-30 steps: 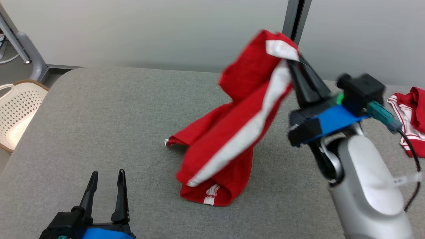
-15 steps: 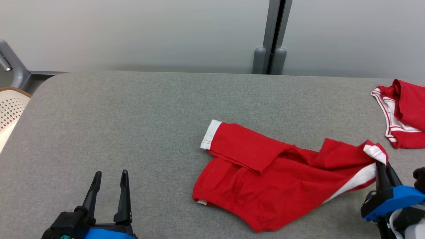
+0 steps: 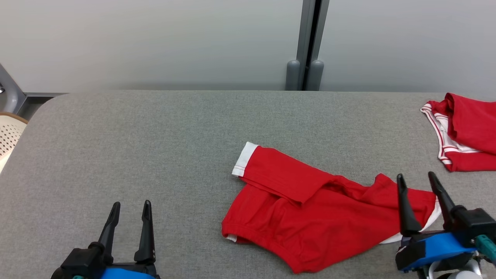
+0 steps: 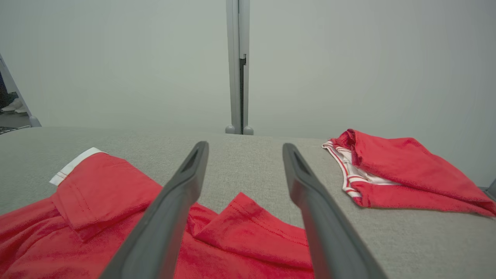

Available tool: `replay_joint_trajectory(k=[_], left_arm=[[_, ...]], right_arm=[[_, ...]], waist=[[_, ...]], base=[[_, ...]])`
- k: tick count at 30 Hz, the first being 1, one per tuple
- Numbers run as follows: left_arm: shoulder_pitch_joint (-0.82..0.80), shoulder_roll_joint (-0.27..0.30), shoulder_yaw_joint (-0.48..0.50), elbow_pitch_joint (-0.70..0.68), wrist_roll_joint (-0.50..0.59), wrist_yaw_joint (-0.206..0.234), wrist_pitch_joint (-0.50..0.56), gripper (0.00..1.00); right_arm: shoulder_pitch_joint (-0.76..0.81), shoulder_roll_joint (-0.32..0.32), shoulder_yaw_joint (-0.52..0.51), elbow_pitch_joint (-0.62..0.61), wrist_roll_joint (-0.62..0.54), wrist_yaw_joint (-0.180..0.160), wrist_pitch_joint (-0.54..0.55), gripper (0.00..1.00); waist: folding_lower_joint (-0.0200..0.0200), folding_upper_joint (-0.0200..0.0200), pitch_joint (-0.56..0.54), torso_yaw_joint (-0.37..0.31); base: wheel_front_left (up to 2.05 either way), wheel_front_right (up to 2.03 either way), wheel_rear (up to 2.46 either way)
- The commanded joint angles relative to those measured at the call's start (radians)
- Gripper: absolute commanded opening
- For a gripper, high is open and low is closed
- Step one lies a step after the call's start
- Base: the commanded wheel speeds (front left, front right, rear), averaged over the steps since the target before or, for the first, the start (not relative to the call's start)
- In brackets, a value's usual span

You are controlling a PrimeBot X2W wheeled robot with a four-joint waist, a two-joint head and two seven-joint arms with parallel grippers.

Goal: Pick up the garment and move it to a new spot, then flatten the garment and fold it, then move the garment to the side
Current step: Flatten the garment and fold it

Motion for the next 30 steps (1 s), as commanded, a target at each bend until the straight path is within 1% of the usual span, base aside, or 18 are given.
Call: replay_joint_trajectory(k=[1,3,6,15,20,24,28,30], left_arm=[[0.005,-0.002,-0.005,0.004,-0.002,0.000,-0.003,1.00],[0.006,-0.005,-0.007,0.009,-0.003,0.000,-0.003,1.00],[0.008,-0.007,-0.011,0.013,-0.005,0.000,-0.003,1.00],[0.040,-0.018,0.005,0.027,-0.008,0.006,-0.004,1.00],[0.052,-0.023,0.012,0.024,-0.004,0.003,-0.004,1.00],[0.048,-0.022,0.009,0.023,0.006,-0.004,-0.004,1.00],[0.037,-0.022,0.007,0.015,0.010,-0.001,-0.004,1.00],[0.027,-0.022,-0.006,0.006,0.014,-0.010,-0.001,1.00]], right_arm=[[0.032,-0.001,0.032,-0.028,-0.053,0.000,-0.023,1.00],[0.054,-0.002,0.058,-0.036,-0.083,0.000,-0.013,1.00],[0.064,-0.002,0.069,-0.044,-0.088,0.000,-0.005,1.00],[0.119,-0.001,0.040,-0.076,-0.033,0.000,0.027,1.00],[0.130,-0.001,0.034,-0.095,-0.022,0.000,0.041,1.00],[0.128,-0.001,0.039,-0.105,-0.017,0.000,0.048,1.00],[0.125,-0.001,0.051,-0.105,-0.010,0.000,0.054,1.00],[0.120,-0.002,0.055,-0.104,-0.004,0.000,0.051,1.00]], waist=[[0.0000,0.0000,-0.006,-0.003],[0.0000,0.0000,-0.013,-0.005],[0.0000,0.0000,-0.019,-0.006],[0.0000,0.0000,-0.054,-0.019],[0.0000,0.0000,-0.058,-0.028],[0.0000,0.0000,-0.058,-0.039],[0.0000,0.0000,-0.053,-0.053],[0.0000,0.0000,-0.047,-0.059]], base=[[0.00,0.00,0.00],[0.00,0.00,0.00],[0.00,0.00,0.00],[0.00,0.00,0.00],[0.00,0.00,0.00],[0.00,0.00,0.00],[0.00,0.00,0.00],[0.00,0.00,0.00]])
